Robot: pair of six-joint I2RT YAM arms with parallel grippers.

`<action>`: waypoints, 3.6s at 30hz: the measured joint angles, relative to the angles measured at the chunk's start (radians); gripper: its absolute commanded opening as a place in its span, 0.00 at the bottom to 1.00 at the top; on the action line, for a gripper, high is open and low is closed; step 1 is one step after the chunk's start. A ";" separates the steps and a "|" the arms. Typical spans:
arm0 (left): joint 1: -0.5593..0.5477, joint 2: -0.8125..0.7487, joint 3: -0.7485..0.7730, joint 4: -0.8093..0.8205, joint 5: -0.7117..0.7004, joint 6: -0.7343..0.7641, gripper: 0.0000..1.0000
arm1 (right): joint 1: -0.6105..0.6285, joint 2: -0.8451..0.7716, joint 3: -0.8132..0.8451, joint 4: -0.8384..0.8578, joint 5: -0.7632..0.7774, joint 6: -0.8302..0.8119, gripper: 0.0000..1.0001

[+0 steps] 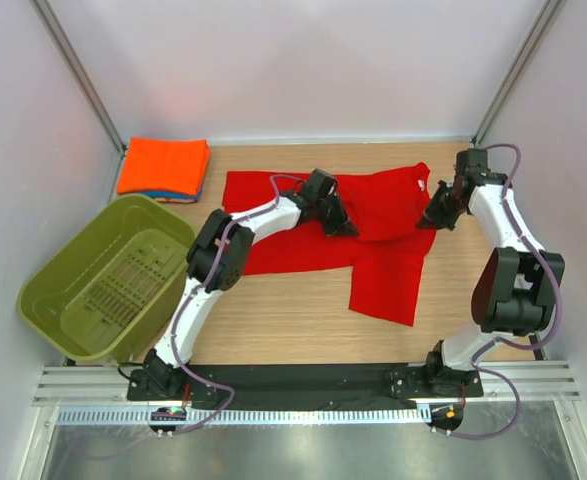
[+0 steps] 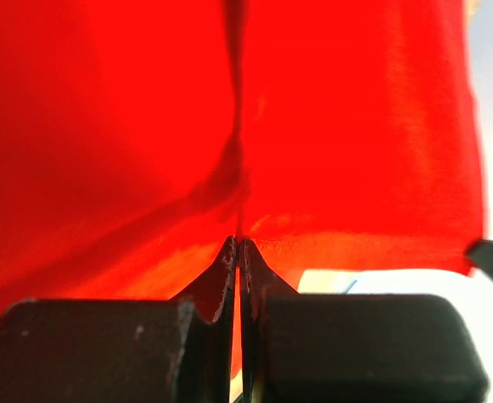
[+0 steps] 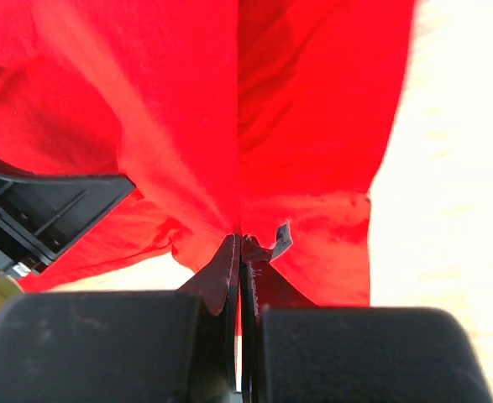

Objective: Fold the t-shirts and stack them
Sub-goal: Fold the tshirt

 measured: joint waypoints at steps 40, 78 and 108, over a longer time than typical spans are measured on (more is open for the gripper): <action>0.441 0.003 0.293 -0.354 -0.151 0.291 0.33 | -0.183 0.511 0.343 0.406 -0.149 0.021 0.34; 0.520 0.178 0.365 -0.224 -0.102 0.290 0.35 | -0.195 0.787 0.511 0.777 -0.212 0.192 0.36; 0.525 0.180 0.365 -0.216 -0.081 0.279 0.36 | -0.160 0.573 0.291 0.982 -0.241 0.201 0.43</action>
